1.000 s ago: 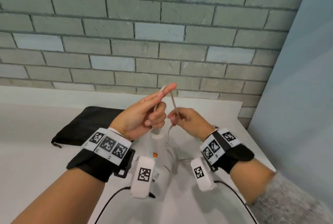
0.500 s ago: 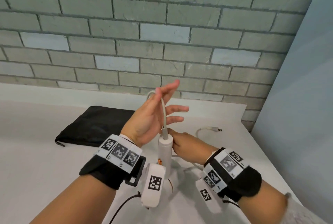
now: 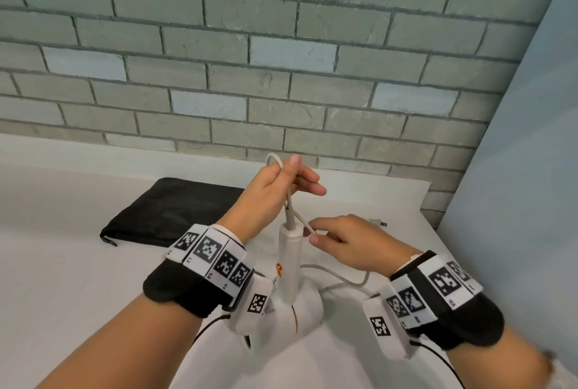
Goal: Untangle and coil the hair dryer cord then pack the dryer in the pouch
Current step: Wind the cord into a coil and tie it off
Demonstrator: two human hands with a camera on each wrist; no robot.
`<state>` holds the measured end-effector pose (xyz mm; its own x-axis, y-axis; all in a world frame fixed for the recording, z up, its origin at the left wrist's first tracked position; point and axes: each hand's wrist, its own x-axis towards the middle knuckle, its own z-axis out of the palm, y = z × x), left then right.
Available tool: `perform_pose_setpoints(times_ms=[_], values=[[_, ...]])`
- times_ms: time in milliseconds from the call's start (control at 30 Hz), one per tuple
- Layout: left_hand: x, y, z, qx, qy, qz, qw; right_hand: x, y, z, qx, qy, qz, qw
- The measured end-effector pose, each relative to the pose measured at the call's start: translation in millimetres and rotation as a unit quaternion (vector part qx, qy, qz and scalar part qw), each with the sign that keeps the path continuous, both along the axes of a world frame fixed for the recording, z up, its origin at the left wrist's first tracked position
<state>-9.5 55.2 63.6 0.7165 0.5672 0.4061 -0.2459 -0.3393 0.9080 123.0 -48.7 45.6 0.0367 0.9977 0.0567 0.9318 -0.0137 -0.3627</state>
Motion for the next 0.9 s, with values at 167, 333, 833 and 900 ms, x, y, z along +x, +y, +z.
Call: perform_pose_setpoints(times_ms=[167,333,833,900], values=[[0.5,7.7,-2.0,-0.014,-0.027,0.014,0.999,12.3,-26.4,23.9,0.051,0.041,0.061,0.996],[0.3,5.6,3.6,0.013,0.025,-0.055,0.998,19.1,-35.7,40.9,0.184,0.239,0.049,0.952],[3.8,-6.8,3.8,-0.097,0.029,-0.308,0.946,20.1,30.6,32.8,0.148,0.076,-0.058,0.984],[3.9,-7.7,3.2,-0.115,0.006,-0.305,0.945,16.6,42.2,10.6,0.074,0.040,-0.059,0.995]])
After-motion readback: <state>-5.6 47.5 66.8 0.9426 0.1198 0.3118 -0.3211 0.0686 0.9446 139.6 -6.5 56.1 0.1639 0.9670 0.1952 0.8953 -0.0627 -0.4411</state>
